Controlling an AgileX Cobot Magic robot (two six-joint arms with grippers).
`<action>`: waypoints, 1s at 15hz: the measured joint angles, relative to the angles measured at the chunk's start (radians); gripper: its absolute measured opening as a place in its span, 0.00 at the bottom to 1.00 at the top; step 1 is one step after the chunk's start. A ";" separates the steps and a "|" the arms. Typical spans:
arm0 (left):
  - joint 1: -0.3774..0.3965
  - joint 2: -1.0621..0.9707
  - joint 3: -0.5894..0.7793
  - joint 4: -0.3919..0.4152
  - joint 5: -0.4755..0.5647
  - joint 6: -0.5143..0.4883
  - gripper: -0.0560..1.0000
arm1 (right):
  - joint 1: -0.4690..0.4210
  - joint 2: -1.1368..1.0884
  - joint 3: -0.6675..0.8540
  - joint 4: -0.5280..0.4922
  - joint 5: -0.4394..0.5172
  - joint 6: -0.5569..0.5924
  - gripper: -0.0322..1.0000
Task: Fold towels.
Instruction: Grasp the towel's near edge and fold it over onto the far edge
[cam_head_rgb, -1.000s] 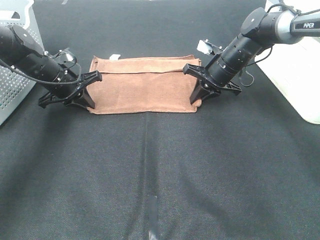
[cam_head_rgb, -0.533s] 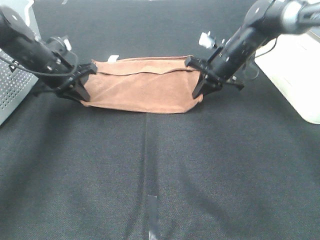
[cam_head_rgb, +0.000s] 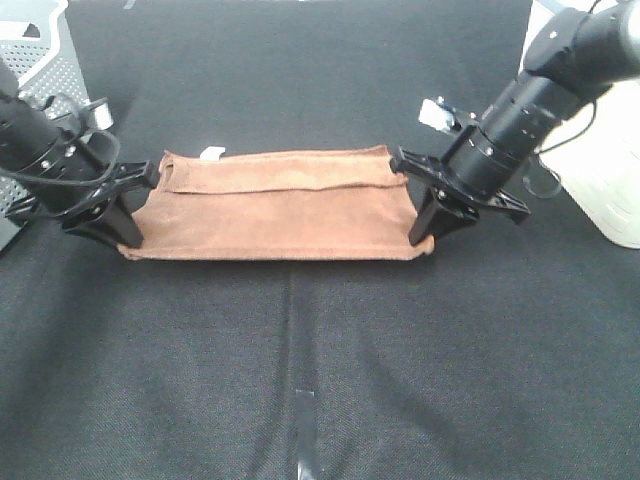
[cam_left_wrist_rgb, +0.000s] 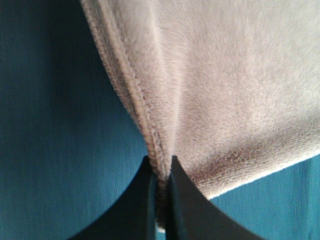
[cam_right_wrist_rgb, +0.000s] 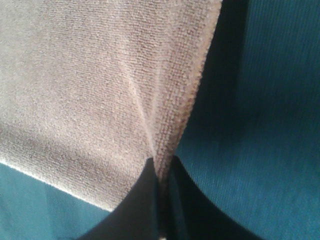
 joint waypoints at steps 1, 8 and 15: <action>0.000 -0.001 0.000 -0.001 -0.016 0.000 0.07 | 0.000 -0.005 0.003 0.003 -0.006 -0.007 0.03; 0.000 0.078 -0.254 -0.010 -0.152 -0.005 0.07 | 0.000 0.146 -0.400 -0.044 0.018 0.039 0.03; 0.022 0.299 -0.491 0.008 -0.153 -0.054 0.07 | -0.017 0.388 -0.741 -0.099 0.056 0.116 0.03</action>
